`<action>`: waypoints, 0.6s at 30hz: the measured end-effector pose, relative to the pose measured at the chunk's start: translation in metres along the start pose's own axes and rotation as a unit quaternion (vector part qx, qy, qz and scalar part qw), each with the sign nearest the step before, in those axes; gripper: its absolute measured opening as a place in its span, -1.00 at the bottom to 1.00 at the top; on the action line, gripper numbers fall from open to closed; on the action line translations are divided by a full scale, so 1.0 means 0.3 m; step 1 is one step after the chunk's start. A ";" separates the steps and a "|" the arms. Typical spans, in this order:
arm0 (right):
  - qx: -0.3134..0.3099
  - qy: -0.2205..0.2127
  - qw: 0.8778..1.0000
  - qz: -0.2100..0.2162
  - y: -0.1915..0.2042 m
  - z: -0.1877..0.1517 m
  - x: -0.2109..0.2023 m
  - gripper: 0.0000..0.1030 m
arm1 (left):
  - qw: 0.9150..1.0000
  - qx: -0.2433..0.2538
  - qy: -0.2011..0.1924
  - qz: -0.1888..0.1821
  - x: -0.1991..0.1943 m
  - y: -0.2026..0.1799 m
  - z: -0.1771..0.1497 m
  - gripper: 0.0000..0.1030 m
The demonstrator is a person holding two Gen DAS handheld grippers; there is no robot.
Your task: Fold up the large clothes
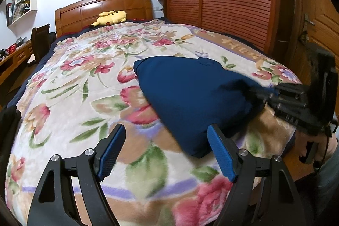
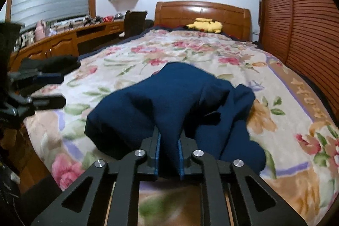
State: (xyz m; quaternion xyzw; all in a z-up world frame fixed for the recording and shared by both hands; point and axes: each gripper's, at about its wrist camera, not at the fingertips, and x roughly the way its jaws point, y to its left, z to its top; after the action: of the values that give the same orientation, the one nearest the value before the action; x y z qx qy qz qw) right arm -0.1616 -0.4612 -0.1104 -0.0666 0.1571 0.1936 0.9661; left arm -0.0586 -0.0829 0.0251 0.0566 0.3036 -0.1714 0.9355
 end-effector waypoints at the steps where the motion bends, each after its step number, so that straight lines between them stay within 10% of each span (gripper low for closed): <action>1: 0.004 -0.009 1.000 -0.006 -0.008 0.004 -0.013 -0.82 | 1.000 0.001 0.000 0.000 0.001 -0.001 0.000 0.55; 8: 0.027 -0.061 0.996 -0.057 -0.089 0.019 -0.135 -0.86 | 1.000 0.003 -0.004 -0.002 -0.011 -0.003 0.000 0.55; 13: 0.026 -0.003 0.997 -0.070 -0.123 -0.035 -0.087 -0.85 | 1.000 0.003 -0.007 -0.002 -0.014 -0.003 0.001 0.55; 18: 0.047 0.003 0.997 -0.058 -0.139 -0.051 -0.095 -0.30 | 1.000 0.007 -0.019 0.000 -0.019 -0.012 0.004 0.55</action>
State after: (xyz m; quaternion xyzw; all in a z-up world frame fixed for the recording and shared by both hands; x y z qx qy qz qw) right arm -0.1743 -0.5123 -0.1127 -0.0304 0.1645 0.1294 0.9774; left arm -0.0635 -0.0851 0.0294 0.0601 0.2849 -0.1742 0.9407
